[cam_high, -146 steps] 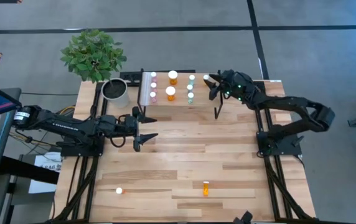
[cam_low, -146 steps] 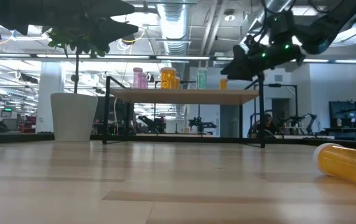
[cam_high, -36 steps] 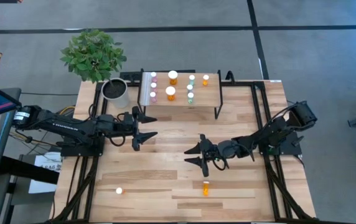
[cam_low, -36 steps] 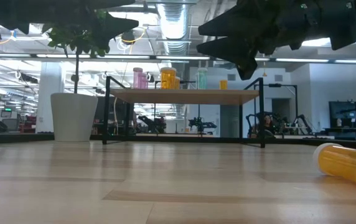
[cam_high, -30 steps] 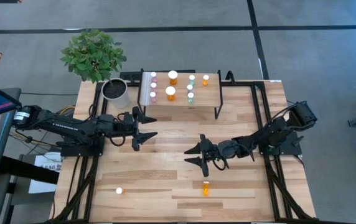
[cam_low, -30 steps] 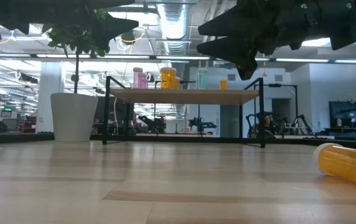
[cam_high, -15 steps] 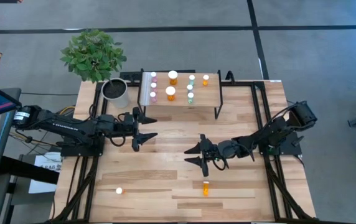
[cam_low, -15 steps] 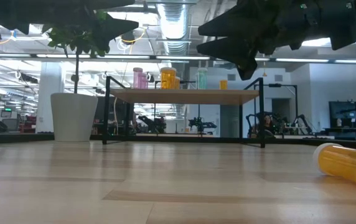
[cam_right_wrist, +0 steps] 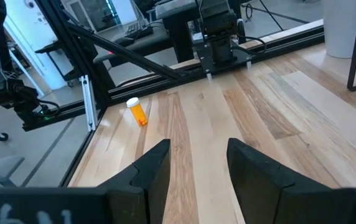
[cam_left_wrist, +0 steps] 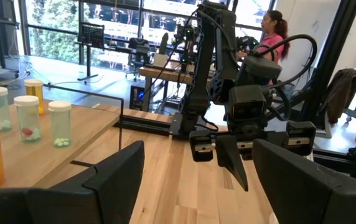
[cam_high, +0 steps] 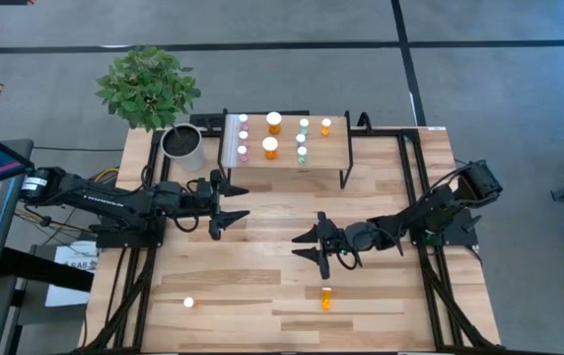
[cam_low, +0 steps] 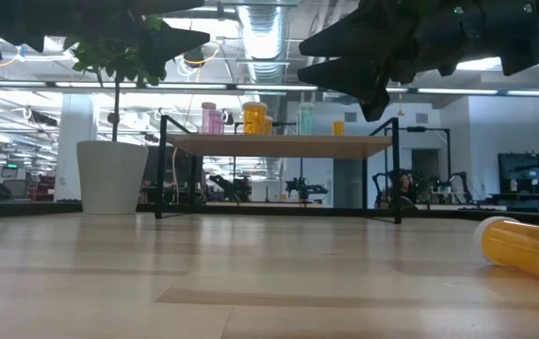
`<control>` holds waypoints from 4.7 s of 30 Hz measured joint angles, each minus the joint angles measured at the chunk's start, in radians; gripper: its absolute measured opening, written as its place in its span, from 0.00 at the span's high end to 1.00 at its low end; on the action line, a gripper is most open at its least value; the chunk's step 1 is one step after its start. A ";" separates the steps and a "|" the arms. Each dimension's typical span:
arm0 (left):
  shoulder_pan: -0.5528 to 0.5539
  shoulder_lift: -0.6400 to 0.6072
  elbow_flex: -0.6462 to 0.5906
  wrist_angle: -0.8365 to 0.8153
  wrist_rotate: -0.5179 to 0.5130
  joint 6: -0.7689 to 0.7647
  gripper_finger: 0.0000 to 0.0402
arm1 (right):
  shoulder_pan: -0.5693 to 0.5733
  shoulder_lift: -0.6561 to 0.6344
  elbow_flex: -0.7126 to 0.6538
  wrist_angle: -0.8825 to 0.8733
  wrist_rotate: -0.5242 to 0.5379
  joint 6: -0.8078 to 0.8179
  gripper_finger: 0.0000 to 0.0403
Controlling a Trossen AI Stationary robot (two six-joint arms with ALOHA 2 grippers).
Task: Pick and place medicine bottles onto shelf by color
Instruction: Put the left small orange pill bottle on the shelf aligned with the other small orange pill bottle
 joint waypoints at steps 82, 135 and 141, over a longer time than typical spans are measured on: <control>-0.713 0.139 0.413 -1.227 0.070 -0.463 0.29 | 0.054 -0.143 0.046 -0.262 -0.020 0.059 0.55; -0.946 0.496 0.414 -1.250 -0.030 -0.637 0.51 | 0.137 -0.136 0.046 -0.188 0.210 0.085 0.55; -0.934 0.496 0.414 -1.250 -0.031 -0.635 0.65 | 0.137 -0.136 0.046 -0.177 0.210 0.085 0.55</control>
